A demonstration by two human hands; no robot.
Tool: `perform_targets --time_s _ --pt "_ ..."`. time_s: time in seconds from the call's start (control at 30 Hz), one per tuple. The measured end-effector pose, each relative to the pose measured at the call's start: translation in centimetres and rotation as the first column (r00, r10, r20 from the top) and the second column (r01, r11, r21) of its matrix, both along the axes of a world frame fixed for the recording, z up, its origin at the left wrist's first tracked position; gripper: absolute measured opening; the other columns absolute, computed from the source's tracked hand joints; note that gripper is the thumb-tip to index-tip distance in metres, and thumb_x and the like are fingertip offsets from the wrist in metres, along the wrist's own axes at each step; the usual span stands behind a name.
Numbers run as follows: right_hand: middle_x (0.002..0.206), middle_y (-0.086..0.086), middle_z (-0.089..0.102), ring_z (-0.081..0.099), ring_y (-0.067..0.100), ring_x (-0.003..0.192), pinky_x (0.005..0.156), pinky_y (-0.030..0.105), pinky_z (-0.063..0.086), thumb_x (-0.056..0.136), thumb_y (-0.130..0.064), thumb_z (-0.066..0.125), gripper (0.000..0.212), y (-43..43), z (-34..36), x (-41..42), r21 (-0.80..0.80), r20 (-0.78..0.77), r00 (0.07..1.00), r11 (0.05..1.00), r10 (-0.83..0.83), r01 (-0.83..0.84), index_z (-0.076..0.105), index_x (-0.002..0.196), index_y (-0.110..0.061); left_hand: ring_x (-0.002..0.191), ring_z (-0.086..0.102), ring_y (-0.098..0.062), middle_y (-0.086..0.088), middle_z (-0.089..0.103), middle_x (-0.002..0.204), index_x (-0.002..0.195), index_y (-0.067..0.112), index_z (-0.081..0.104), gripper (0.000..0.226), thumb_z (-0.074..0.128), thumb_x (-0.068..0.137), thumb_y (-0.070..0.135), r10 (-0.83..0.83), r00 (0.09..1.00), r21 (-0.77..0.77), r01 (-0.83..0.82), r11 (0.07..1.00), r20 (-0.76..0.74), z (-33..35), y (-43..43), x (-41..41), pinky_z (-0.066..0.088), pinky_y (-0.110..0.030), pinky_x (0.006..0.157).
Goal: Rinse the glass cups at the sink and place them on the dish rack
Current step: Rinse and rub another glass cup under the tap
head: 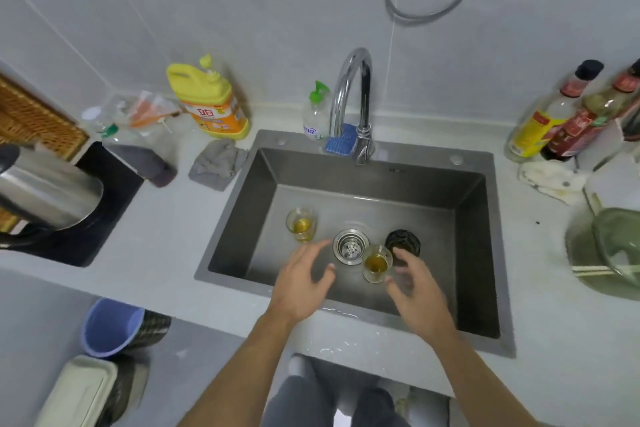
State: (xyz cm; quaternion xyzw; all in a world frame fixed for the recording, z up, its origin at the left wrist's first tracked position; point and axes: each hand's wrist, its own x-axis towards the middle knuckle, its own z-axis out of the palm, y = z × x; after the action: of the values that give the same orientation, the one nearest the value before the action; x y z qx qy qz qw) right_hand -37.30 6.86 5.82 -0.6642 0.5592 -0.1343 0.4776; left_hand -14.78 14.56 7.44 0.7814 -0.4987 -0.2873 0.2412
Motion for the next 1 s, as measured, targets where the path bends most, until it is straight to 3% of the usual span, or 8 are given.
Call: perform_targets --time_s 0.13,0.33,0.5,0.63,0.77,0.9,1.0 --pt "0.152 -0.009 0.048 0.053 0.013 0.134 0.111 0.037 0.043 0.097 -0.028 0.070 0.067 -2.0 -1.3 0.2 0.041 -0.110 0.993 0.999 0.038 -0.034 0.037 0.155 -0.033 0.138 0.047 -0.011 0.012 0.052 0.149 0.150 0.031 0.050 0.052 0.063 0.100 0.036 -0.069 0.997 0.093 0.066 0.993 0.027 -1.6 -2.4 0.0 0.034 -0.022 0.112" --pt "0.163 -0.008 0.032 0.043 0.020 0.145 0.120 0.039 0.032 0.094 -0.024 0.074 0.076 -4.0 -3.6 0.9 0.117 -0.268 0.958 0.990 0.107 -0.078 0.033 0.157 -0.030 0.143 0.043 -0.015 0.013 0.044 0.155 0.154 0.041 0.041 0.061 0.066 0.098 0.038 -0.144 0.989 0.246 0.147 0.958 -0.031 -4.8 -5.9 -0.6 0.039 -0.040 0.121" --pt "0.160 -0.008 0.031 0.051 0.023 0.138 0.116 0.041 0.041 0.084 -0.014 0.082 0.092 -4.9 -6.9 3.5 0.168 -0.289 0.939 0.976 0.186 -0.142 0.030 0.157 -0.033 0.154 0.033 -0.022 0.007 0.031 0.168 0.162 0.036 0.028 0.077 0.070 0.098 0.025 -0.232 0.966 0.378 0.259 0.889 -0.116 -7.8 -8.5 -1.1 0.031 -0.042 0.125" --pt "0.160 -0.002 0.022 0.053 0.028 0.131 0.108 0.044 0.050 0.081 -0.008 0.082 0.104 -5.2 -8.8 5.8 0.126 -0.415 0.893 0.983 0.174 -0.133 0.019 0.159 -0.033 0.149 0.041 -0.029 -0.002 0.035 0.167 0.166 0.030 0.018 0.092 0.072 0.094 0.009 -0.259 0.955 0.431 0.296 0.852 -0.145 -10.0 -10.2 -1.2 0.038 -0.042 0.122" --pt "0.159 0.001 0.022 0.051 0.029 0.133 0.109 0.044 0.050 0.082 -0.014 0.083 0.103 -5.8 -10.5 7.4 0.129 -0.514 0.839 0.983 0.181 -0.133 0.016 0.158 -0.033 0.148 0.043 -0.031 -0.006 0.034 0.167 0.165 0.029 0.019 0.091 0.070 0.094 0.005 -0.276 0.931 0.472 0.359 0.805 -0.238 -11.9 -11.2 -1.1 0.040 -0.046 0.121" --pt "0.149 0.006 0.035 0.064 0.030 0.114 0.094 0.045 0.058 0.083 -0.017 0.082 0.093 -7.1 -10.9 8.4 0.113 -0.582 0.788 0.980 0.198 -0.162 0.023 0.154 -0.030 0.146 0.044 -0.032 -0.006 0.043 0.160 0.157 0.028 0.034 0.077 0.068 0.093 0.001 -0.240 0.923 0.452 0.360 0.816 -0.301 -13.3 -12.1 -0.8 0.038 -0.048 0.122" --pt "0.144 0.007 0.035 0.064 0.036 0.112 0.091 0.047 0.058 0.083 -0.027 0.082 0.088 -7.9 -9.7 9.9 0.137 -0.574 0.795 0.980 0.197 -0.144 0.028 0.153 -0.025 0.149 0.040 -0.030 -0.003 0.039 0.163 0.161 0.032 0.029 0.087 0.070 0.091 -0.002 -0.244 0.924 0.429 0.356 0.830 -0.296 -14.0 -12.3 0.7 0.036 -0.047 0.123"
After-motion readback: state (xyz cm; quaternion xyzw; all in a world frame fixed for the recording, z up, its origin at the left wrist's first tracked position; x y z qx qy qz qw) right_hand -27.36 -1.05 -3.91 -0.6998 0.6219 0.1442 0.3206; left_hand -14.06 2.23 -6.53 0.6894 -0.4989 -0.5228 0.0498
